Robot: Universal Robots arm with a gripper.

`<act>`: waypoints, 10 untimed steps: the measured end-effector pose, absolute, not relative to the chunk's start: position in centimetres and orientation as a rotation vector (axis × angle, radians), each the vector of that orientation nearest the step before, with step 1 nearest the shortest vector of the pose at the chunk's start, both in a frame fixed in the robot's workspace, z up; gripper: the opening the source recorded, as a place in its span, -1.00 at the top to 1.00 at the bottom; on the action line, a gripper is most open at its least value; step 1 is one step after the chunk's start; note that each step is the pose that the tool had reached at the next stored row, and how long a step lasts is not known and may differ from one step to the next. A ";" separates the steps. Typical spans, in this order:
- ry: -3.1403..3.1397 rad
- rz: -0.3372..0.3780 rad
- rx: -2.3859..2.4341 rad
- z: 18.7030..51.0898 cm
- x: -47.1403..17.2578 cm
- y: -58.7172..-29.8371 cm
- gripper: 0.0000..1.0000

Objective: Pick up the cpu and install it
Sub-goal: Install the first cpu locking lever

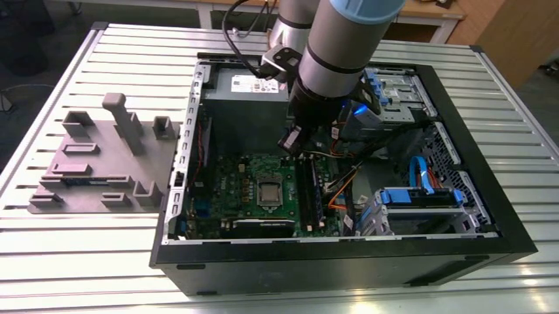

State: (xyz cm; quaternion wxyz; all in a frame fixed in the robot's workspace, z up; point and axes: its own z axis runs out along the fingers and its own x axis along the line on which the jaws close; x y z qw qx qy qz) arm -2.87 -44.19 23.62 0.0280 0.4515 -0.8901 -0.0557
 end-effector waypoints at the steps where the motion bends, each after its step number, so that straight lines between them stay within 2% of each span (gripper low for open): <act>1: -2.745 -0.172 1.398 23.6 -2.9 -44.3 0.80; 10: -2.740 -0.172 1.408 23.6 -3.1 -45.0 0.80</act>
